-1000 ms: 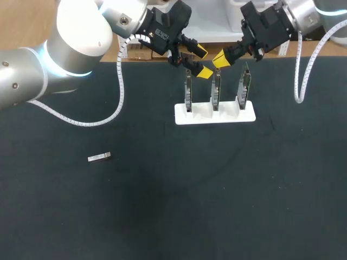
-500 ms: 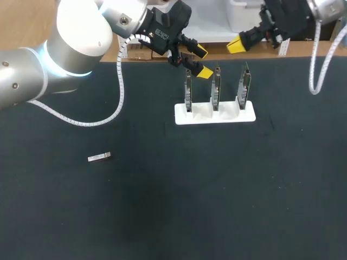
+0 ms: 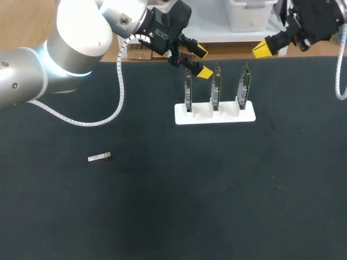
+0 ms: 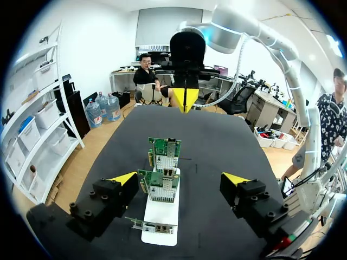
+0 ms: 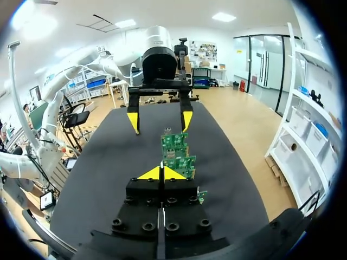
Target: Pick up the optical module with the left hand, and insert it into the network port with the right hand.
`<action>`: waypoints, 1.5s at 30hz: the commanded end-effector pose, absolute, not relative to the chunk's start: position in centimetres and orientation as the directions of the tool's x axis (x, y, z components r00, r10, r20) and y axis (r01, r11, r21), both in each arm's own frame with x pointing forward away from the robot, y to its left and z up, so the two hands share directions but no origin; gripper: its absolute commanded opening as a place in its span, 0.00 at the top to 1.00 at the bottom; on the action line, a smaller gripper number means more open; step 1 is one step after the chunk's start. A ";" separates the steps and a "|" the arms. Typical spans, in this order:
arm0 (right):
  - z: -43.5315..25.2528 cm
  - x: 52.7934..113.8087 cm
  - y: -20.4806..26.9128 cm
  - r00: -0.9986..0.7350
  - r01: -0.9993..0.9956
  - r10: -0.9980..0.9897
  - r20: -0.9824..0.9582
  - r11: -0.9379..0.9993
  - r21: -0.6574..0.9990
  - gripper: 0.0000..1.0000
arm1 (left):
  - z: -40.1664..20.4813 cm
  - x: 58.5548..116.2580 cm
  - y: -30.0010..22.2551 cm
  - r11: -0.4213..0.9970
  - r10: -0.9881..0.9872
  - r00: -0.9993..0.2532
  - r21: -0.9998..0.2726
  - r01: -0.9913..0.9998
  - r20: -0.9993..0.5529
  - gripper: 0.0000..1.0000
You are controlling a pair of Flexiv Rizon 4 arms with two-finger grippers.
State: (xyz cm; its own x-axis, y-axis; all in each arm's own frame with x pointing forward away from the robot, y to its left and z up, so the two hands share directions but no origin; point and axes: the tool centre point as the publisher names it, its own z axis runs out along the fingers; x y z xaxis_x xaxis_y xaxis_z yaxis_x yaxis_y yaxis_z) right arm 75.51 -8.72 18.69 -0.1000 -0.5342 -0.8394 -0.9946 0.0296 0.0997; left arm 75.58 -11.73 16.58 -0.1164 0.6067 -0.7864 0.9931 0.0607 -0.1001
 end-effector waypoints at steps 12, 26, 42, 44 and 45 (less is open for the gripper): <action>17.2 75.7 -10.4 -0.130 -0.989 -0.552 -0.824 0.011 0.148 1.00 | 16.6 75.7 -11.8 0.059 0.609 -0.116 -0.101 0.993 -0.785 0.00; 16.1 76.5 -9.9 -0.129 -0.987 -0.558 -0.820 -0.010 0.163 1.00 | 16.6 75.7 -11.8 0.059 0.609 -0.116 -0.101 0.993 -0.785 0.00; 15.8 76.8 -9.9 -0.130 -0.985 -0.564 -0.816 -0.020 0.172 1.00 | 16.6 75.7 -11.8 0.059 0.609 -0.116 -0.101 0.993 -0.785 0.00; 15.8 76.7 -9.8 -0.131 -0.985 -0.563 -0.816 -0.019 0.171 1.00 | 16.6 75.7 -11.8 0.059 0.609 -0.116 -0.101 0.993 -0.785 0.00; 15.9 76.7 -9.8 -0.131 -0.985 -0.564 -0.816 -0.019 0.171 1.00 | 16.6 75.7 -11.8 0.059 0.609 -0.116 -0.101 0.993 -0.785 0.00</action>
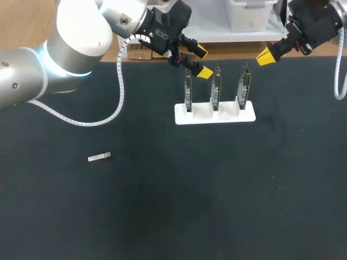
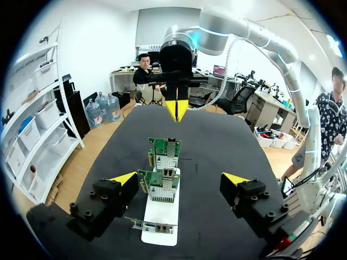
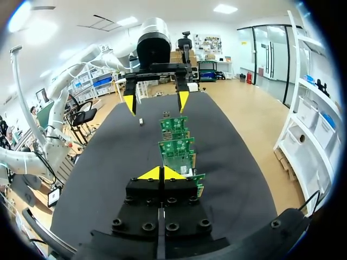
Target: Pick up the optical module with the left hand, and insert it into the network port with the right hand.
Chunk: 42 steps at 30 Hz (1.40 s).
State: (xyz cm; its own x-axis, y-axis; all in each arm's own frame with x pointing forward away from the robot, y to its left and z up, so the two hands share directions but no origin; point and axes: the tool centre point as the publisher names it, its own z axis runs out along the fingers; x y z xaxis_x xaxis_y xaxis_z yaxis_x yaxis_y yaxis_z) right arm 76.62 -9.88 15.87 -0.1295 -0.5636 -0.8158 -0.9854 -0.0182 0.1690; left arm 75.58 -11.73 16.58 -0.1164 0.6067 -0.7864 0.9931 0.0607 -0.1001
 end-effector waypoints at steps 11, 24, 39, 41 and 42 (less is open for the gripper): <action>16.0 76.1 -9.6 -0.141 -0.985 -0.559 -0.817 -0.004 0.172 1.00 | 16.6 75.7 -11.8 0.059 0.609 -0.116 -0.101 0.993 -0.785 0.00; 16.0 76.0 -9.5 -0.144 -0.985 -0.564 -0.813 0.005 0.170 0.00 | 16.6 75.7 -11.8 0.059 0.609 -0.116 -0.101 0.993 -0.785 0.00; 16.0 76.0 -9.5 -0.144 -0.985 -0.564 -0.813 0.005 0.170 0.00 | 16.6 75.7 -11.8 0.059 0.609 -0.116 -0.101 0.993 -0.785 0.00; 16.0 76.0 -9.5 -0.144 -0.985 -0.564 -0.813 0.005 0.170 0.00 | 16.6 75.7 -11.8 0.059 0.609 -0.116 -0.101 0.993 -0.785 0.00; 16.0 76.0 -9.5 -0.144 -0.985 -0.564 -0.813 0.005 0.170 0.00 | 16.6 75.7 -11.8 0.059 0.609 -0.116 -0.101 0.993 -0.785 0.00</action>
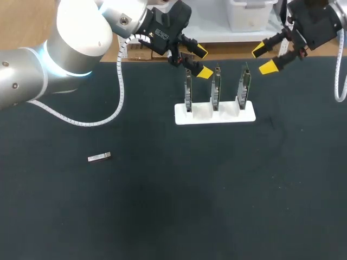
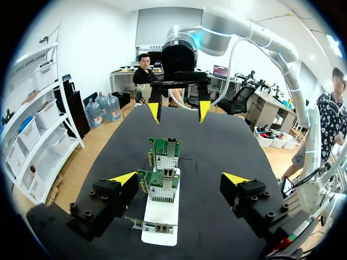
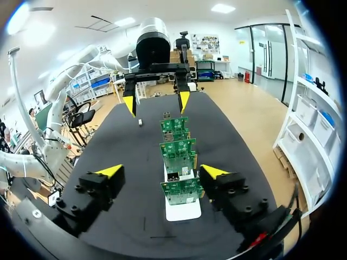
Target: Pick up the optical module with the left hand, and insert it into the network port with the right hand.
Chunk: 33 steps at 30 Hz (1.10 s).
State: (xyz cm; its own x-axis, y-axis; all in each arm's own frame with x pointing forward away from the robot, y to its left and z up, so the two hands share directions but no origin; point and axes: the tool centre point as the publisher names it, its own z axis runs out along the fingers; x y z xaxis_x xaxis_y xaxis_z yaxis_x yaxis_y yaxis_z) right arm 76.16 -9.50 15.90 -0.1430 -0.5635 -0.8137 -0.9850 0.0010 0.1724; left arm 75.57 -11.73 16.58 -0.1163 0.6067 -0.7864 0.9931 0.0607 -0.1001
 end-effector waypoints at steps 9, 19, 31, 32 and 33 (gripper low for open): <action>16.0 76.0 -9.5 -0.144 -0.985 -0.564 -0.813 0.005 0.170 0.00 | 16.6 75.7 -11.8 0.059 0.609 -0.116 -0.101 0.993 -0.785 0.00; 16.0 76.0 -9.5 -0.144 -0.985 -0.564 -0.813 0.005 0.170 0.00 | 20.5 76.0 -10.4 0.057 0.674 -0.061 -0.031 0.998 -0.736 0.00; 16.0 76.0 -9.5 -0.144 -0.985 -0.564 -0.813 0.005 0.170 0.00 | 24.7 73.4 -5.3 0.098 0.801 -0.052 0.046 0.994 -0.596 0.00; 16.0 76.0 -9.5 -0.144 -0.985 -0.564 -0.813 0.005 0.170 0.00 | 24.7 73.1 -5.0 0.085 0.808 -0.039 0.051 0.995 -0.588 0.00; 16.0 76.0 -9.5 -0.144 -0.985 -0.564 -0.813 0.005 0.170 0.00 | 24.7 72.8 -4.7 0.079 0.819 -0.032 0.057 0.995 -0.573 0.00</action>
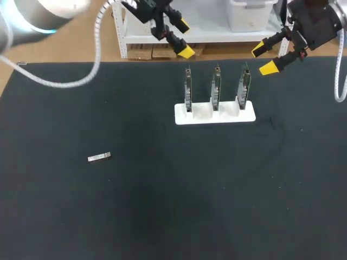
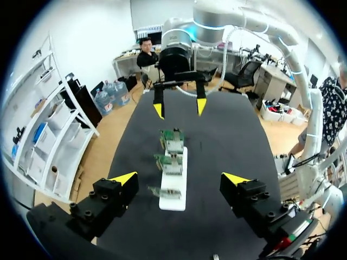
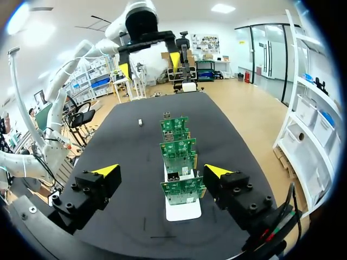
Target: Pick up the optical module with the left hand, and insert it into the network port with the right hand.
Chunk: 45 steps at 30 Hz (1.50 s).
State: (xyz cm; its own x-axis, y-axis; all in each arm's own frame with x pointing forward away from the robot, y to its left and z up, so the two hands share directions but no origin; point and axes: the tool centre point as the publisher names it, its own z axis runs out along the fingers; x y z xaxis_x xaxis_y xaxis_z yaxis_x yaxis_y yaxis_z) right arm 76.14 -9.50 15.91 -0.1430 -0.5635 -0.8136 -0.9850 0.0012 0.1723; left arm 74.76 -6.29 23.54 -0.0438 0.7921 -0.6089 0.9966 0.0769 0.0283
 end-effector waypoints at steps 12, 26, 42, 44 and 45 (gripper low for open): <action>16.0 76.0 -9.5 -0.144 -0.985 -0.564 -0.813 0.005 0.170 0.00 | 23.9 69.0 -0.3 0.065 0.854 -0.024 0.060 0.996 -0.519 0.00; 16.0 76.0 -9.5 -0.144 -0.985 -0.564 -0.813 0.005 0.170 0.00 | 21.4 64.0 3.1 0.111 0.864 -0.074 0.045 0.993 -0.497 0.00; 16.0 76.0 -9.5 -0.144 -0.985 -0.564 -0.813 0.005 0.170 0.00 | 20.5 62.8 4.2 0.140 0.847 -0.098 0.042 0.989 -0.523 0.00; 16.0 76.0 -9.5 -0.144 -0.985 -0.564 -0.813 0.005 0.170 0.00 | 20.5 62.8 4.2 0.140 0.847 -0.098 0.042 0.989 -0.523 0.00; 16.0 76.0 -9.5 -0.144 -0.985 -0.564 -0.813 0.005 0.170 0.00 | 20.5 62.8 4.2 0.140 0.847 -0.098 0.042 0.989 -0.523 0.00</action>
State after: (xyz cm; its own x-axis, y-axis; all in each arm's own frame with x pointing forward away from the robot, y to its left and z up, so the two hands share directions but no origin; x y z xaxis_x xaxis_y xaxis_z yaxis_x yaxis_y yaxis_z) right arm 76.13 -9.50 15.91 -0.1430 -0.5636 -0.8136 -0.9851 0.0015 0.1721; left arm 62.94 4.13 20.56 -0.0979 0.8469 -0.5226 0.9896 0.1386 0.0392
